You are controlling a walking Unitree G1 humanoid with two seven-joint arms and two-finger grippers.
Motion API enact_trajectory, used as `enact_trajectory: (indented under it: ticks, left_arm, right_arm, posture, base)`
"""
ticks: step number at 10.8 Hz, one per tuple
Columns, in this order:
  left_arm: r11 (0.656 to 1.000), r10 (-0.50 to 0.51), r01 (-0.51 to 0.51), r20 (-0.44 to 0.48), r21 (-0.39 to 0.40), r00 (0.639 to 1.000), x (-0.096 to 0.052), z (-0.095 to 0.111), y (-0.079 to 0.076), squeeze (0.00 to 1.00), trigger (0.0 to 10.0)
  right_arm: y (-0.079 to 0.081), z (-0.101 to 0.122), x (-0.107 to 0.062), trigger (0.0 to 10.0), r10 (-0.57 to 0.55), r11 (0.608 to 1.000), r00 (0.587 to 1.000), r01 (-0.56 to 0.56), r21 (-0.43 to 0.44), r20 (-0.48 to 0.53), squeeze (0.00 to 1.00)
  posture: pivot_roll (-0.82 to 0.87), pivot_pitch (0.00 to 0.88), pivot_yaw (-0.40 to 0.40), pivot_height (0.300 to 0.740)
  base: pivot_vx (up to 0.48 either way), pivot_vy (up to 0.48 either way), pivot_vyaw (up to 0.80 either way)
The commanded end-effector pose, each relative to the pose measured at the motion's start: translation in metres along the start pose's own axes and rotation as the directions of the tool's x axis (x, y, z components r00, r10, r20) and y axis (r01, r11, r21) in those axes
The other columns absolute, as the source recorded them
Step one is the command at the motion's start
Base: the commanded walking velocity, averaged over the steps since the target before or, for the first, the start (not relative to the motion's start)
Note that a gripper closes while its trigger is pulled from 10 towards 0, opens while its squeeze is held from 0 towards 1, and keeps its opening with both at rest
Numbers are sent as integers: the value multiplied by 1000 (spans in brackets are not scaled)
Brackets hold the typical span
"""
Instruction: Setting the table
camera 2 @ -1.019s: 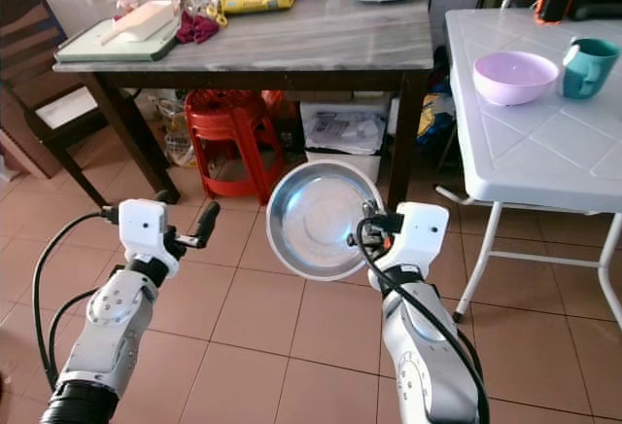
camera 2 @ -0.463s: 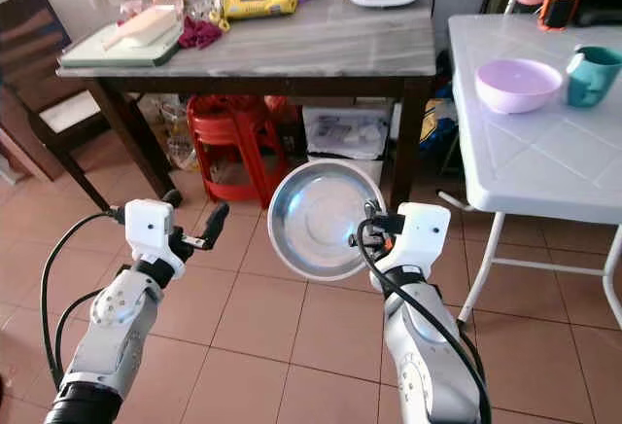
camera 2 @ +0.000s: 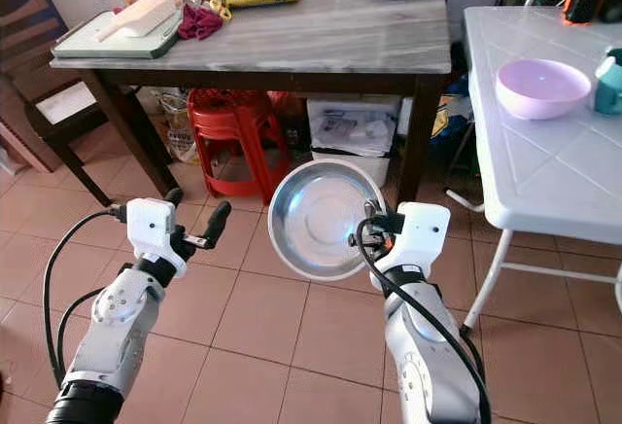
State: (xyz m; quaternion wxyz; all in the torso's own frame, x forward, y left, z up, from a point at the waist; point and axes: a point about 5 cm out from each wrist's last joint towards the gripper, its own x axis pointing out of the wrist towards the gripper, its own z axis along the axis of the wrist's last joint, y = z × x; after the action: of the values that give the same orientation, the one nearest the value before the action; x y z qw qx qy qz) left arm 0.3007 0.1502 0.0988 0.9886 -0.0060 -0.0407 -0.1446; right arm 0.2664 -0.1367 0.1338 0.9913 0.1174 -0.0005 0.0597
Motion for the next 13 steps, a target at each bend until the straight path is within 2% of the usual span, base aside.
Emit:
enact_trajectory:
  ticks: [1,8,13]
  left_arm:
    - [1000,3,-4,13,13,1000,0,3,3,0,10000]
    - [1000,0,-1,24,10,1000,1,3,1,0,10000]
    - [1000,13,-14,23,20,1000,0,1,1,0,10000]
  right_arm:
    - [4,1,0,10000,19,1000,1000,-19,-2,9,0]
    - [-1,1,-1,10000,7,1000,1000,-6,-30,27,0]
    - [1,0,-1,10000,26,998,999,-24,-62,36,0]
  posture:
    - [-107,47,117,740]
    - [-112,34,120,740]
    - [-111,30,116,740]
  base:
    - [315,0,0]
    - [456,0,0]
    - [480,0,95]
